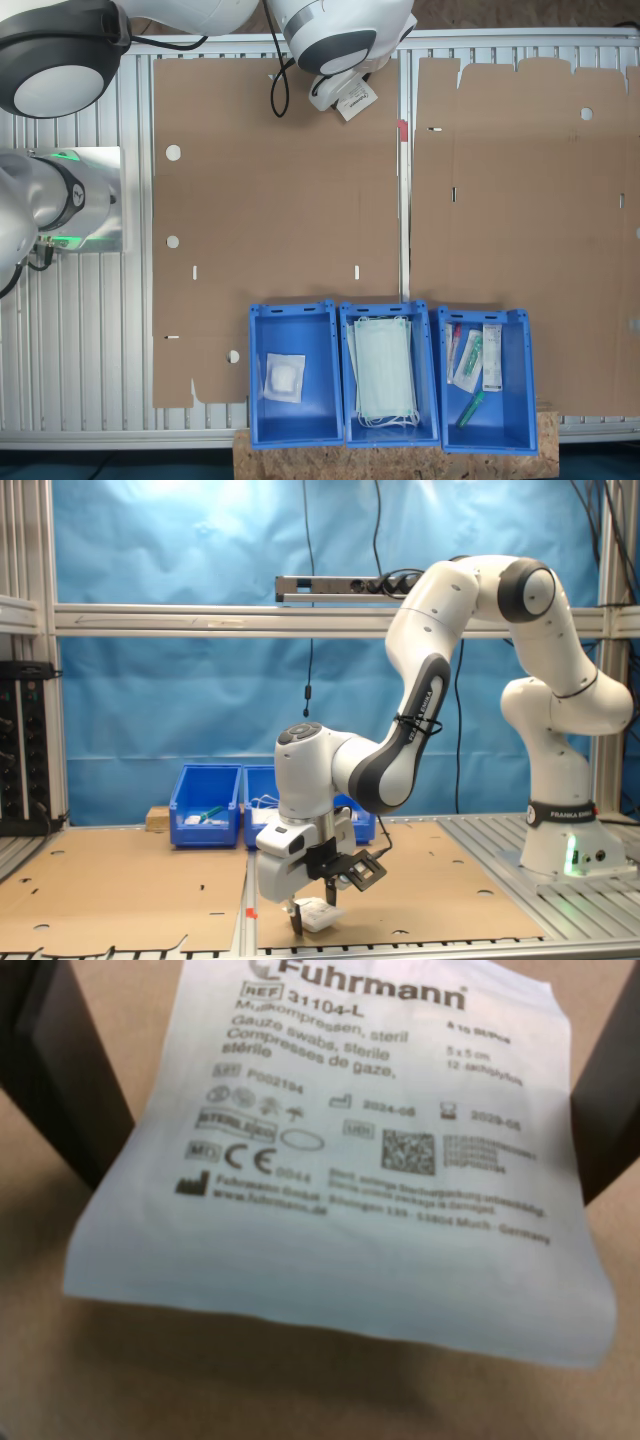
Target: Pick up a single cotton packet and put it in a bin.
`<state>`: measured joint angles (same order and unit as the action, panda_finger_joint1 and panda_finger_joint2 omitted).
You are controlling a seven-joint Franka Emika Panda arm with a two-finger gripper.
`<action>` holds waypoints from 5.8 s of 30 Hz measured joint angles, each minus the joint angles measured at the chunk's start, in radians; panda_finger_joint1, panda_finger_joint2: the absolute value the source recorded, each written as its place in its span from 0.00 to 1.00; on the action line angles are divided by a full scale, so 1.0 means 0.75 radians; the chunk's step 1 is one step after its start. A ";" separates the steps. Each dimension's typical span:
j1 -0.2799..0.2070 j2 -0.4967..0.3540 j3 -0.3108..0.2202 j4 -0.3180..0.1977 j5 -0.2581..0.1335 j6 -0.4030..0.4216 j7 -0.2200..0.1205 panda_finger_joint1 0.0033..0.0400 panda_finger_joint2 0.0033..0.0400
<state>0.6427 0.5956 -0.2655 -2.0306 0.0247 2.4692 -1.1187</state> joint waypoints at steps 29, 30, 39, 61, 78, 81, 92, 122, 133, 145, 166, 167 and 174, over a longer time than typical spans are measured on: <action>-0.001 0.000 0.000 0.000 0.000 0.000 0.000 1.00 1.00; -0.001 0.000 0.000 0.000 0.000 0.000 0.000 1.00 1.00; -0.001 0.000 0.000 0.000 0.000 0.000 0.000 1.00 1.00; -0.001 0.000 0.000 0.000 0.000 0.000 0.000 0.11 0.11; -0.001 -0.015 0.001 0.000 0.000 -0.028 0.000 0.04 0.04; -0.001 -0.037 0.004 -0.001 0.000 -0.060 0.000 0.04 0.04; 0.000 -0.225 0.009 -0.001 0.000 -0.212 0.000 0.05 0.05; -0.038 -0.836 -0.273 -0.032 -0.198 -0.691 0.002 0.05 0.05; -0.089 -0.898 -0.548 -0.043 -0.326 -0.724 -0.001 0.05 0.05; -0.108 -0.970 -0.750 -0.074 -0.493 -0.724 -0.019 0.05 0.05; -0.099 -1.068 -0.927 -0.276 -0.754 -0.606 -0.043 0.05 0.05; -0.098 -1.069 -0.932 -0.280 -0.763 -0.599 -0.045 0.05 0.05; -0.088 -1.067 -0.972 -0.308 -0.844 -0.516 -0.051 0.05 0.05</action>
<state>0.5764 -0.2046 -0.9945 -2.2613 -0.6085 2.0822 -1.1566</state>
